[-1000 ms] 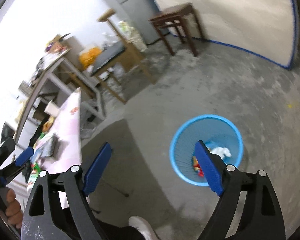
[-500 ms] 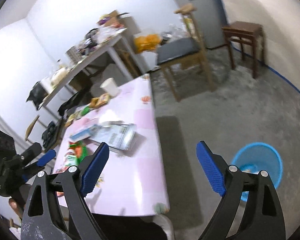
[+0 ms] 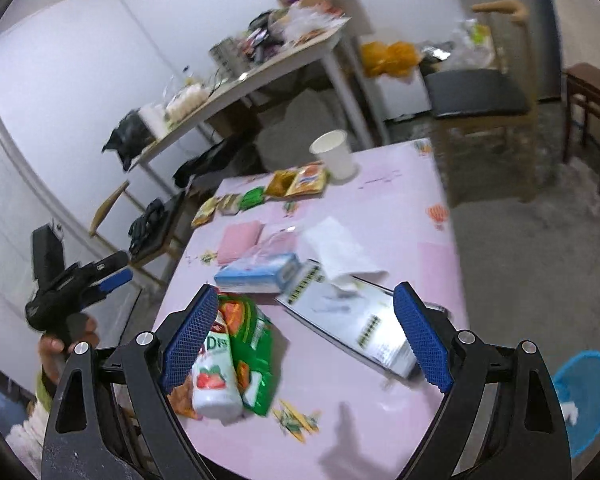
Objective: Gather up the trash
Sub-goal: 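Move both tools back over the table, then grasp the pink sponge with the left gripper while the right gripper grasps the white tissue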
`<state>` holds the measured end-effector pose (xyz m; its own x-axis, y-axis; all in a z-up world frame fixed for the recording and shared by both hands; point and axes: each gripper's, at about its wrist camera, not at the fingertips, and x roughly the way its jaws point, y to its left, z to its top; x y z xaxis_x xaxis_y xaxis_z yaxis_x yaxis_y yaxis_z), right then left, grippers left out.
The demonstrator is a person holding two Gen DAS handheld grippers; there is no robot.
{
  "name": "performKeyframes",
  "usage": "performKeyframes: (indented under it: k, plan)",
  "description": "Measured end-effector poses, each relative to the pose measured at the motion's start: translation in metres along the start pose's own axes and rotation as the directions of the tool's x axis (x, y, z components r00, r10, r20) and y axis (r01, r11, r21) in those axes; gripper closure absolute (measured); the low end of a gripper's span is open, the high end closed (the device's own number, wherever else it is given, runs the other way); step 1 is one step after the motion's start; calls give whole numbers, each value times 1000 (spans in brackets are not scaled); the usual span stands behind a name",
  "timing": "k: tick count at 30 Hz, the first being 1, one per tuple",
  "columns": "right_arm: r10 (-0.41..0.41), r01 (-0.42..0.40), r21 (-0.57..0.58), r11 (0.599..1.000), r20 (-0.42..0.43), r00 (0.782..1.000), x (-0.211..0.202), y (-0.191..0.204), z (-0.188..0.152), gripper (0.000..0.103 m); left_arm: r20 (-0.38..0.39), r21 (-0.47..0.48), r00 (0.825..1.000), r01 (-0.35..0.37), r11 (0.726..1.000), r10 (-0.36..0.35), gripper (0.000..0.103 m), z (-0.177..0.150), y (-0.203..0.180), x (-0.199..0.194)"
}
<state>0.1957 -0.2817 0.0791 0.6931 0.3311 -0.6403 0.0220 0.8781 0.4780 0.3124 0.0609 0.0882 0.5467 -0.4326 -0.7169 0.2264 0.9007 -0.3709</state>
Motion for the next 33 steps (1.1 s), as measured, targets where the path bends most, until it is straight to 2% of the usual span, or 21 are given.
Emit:
performKeyframes:
  k: [4,6,11,16,20,22,25,27,29,30,33]
  plan:
    - [4,-8,-40,999,-99,995,51,10,16,18,-117,-15,993,-10,1000,8,10,25,22,47]
    - [-21,14,-55,998,-136,990,72,11,20,18,-164,-46,986,-28,999,20,10,36,33,74]
    - [-93,73,-97,993,-216,972,122,5,26,22,-254,-52,963,-103,993,87,10,52,50,135]
    - [-165,125,-153,980,-287,943,167,-3,33,29,-302,-14,939,-175,984,163,10,63,58,182]
    - [-186,128,-183,975,-351,918,199,-6,36,31,-316,-21,930,-202,979,185,10,68,63,200]
    - [-197,131,-191,973,-381,903,210,-7,36,36,-334,-14,923,-208,978,191,10,68,64,210]
    - [-210,140,-195,971,-411,887,222,-9,34,47,-372,43,897,-241,970,239,10,64,64,227]
    - [-200,134,-181,974,-419,886,226,-12,34,52,-388,50,886,-255,966,254,10,63,67,235]
    - [-184,125,-164,979,-423,887,226,-14,36,63,-401,22,887,-240,970,229,10,63,72,240]
    - [-191,132,-164,978,-422,886,226,-15,36,72,-404,6,888,-236,972,218,10,64,74,241]
    - [-179,132,-137,982,-427,886,225,-20,38,86,-404,-5,889,-237,972,215,13,65,77,243]
